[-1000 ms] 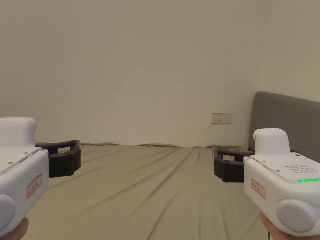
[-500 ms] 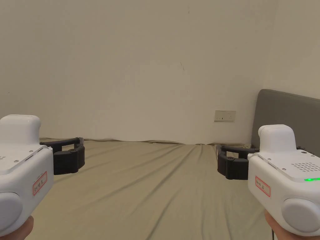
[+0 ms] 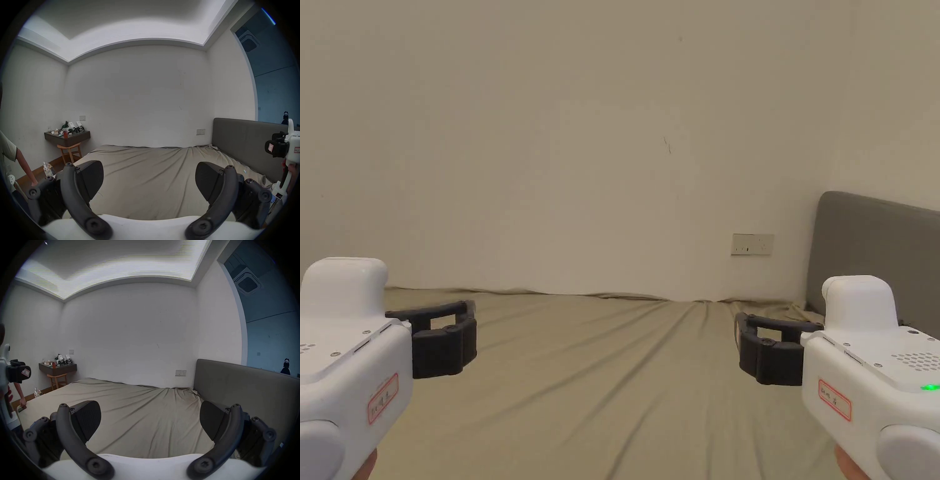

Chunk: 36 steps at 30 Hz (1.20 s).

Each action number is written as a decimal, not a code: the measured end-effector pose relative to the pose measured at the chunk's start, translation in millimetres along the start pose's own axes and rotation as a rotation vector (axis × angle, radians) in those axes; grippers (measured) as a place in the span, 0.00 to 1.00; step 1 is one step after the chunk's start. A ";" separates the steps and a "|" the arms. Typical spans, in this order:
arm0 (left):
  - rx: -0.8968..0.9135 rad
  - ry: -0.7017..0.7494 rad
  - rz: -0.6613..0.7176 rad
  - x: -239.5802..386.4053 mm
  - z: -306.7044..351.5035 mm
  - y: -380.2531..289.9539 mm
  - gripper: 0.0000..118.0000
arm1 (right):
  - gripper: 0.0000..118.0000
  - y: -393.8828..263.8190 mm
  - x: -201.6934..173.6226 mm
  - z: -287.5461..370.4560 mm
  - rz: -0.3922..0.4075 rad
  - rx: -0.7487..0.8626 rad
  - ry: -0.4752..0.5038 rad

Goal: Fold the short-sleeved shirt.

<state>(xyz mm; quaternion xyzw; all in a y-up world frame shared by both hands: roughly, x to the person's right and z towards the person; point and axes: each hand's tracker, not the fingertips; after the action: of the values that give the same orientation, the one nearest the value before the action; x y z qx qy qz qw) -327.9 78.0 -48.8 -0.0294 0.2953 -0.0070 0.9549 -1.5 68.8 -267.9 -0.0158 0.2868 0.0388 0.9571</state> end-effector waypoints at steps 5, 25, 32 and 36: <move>-0.002 0.005 0.007 -1.4 -0.9 -1.5 1.00 | 1.00 2.6 -5.5 0.9 0.019 0.003 -0.029; -0.013 0.041 0.002 -5.6 -3.7 -4.1 1.00 | 1.00 -1.7 -14.4 -4.1 0.014 -0.038 -0.032; -0.016 0.045 -0.015 -2.3 -6.2 -6.6 1.00 | 1.00 -8.4 -15.8 -9.0 0.018 -0.067 -0.036; -0.025 0.017 -0.011 -0.1 -8.6 -5.3 1.00 | 1.00 -19.3 -28.7 -11.8 0.148 -0.062 -0.137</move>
<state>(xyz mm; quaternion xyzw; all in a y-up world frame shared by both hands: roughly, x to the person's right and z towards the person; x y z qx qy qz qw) -332.8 72.2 -55.4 -0.0428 0.3035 -0.0090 0.9518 -30.2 47.0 -261.9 -0.0214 0.2198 0.1194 0.9680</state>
